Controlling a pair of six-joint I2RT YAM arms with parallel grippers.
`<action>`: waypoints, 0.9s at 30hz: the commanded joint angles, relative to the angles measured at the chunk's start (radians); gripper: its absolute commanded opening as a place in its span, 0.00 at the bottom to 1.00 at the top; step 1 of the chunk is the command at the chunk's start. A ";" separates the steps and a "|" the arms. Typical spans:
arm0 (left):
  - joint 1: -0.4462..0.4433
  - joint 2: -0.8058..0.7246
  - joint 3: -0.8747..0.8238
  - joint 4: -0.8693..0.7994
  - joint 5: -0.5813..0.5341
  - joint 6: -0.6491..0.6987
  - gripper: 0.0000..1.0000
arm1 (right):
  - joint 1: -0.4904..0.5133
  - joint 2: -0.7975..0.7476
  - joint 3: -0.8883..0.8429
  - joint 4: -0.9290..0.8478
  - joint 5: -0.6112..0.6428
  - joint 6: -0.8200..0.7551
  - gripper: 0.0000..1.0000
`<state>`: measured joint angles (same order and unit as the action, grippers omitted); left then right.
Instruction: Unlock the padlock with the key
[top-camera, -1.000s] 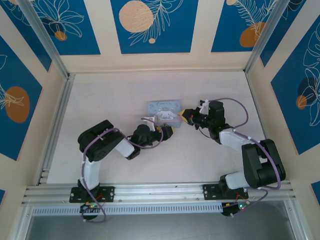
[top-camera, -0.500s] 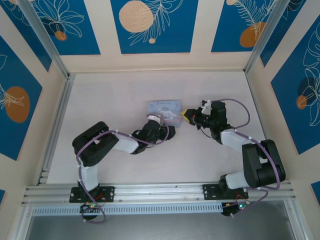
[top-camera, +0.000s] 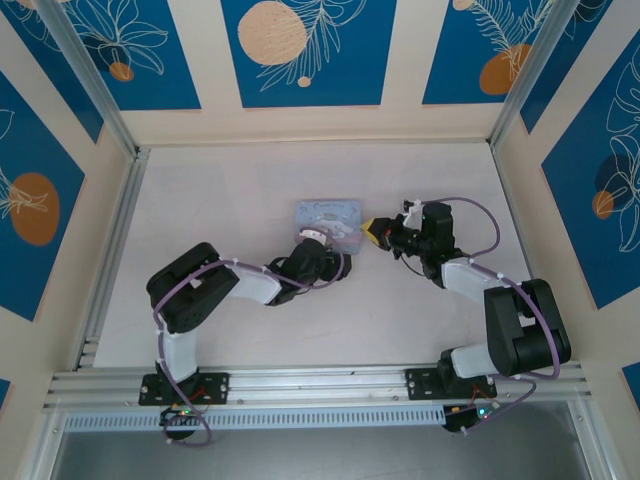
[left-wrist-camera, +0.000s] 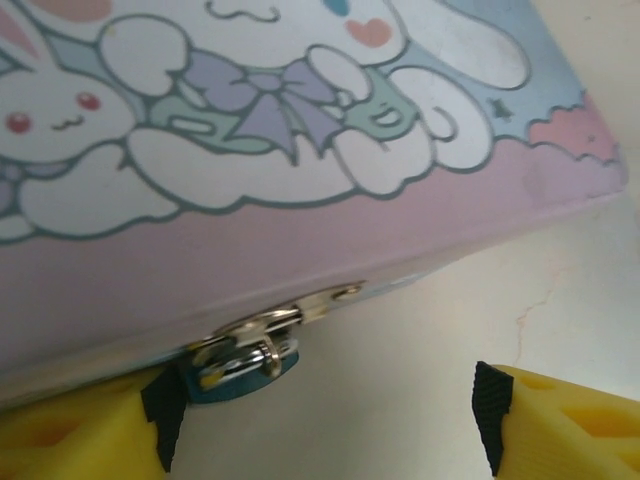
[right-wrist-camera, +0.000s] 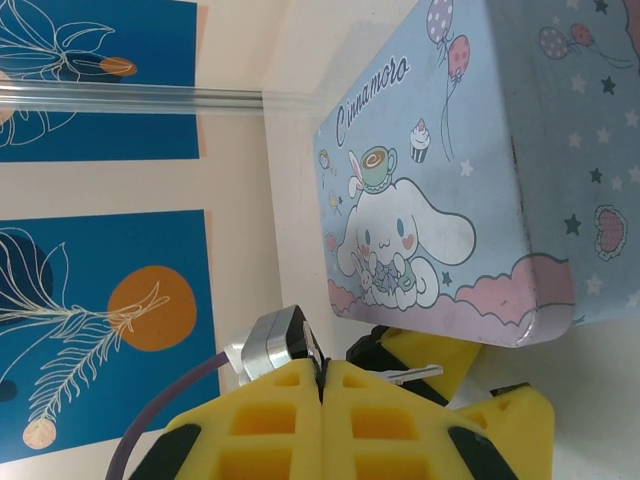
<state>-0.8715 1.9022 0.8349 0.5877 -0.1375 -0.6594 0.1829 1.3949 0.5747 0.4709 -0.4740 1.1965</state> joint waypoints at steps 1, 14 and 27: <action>0.000 -0.001 -0.031 0.168 0.072 -0.048 0.76 | -0.007 -0.020 0.000 0.008 -0.024 0.006 0.00; 0.007 0.059 -0.050 0.332 0.104 -0.245 0.73 | -0.020 -0.020 -0.016 0.032 -0.034 0.017 0.00; 0.005 -0.043 -0.004 -0.039 -0.008 -0.029 0.77 | -0.058 -0.011 0.012 0.001 -0.039 -0.008 0.00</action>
<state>-0.8700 1.8996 0.7959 0.6880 -0.0982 -0.7818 0.1387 1.3842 0.5632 0.4908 -0.4984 1.2068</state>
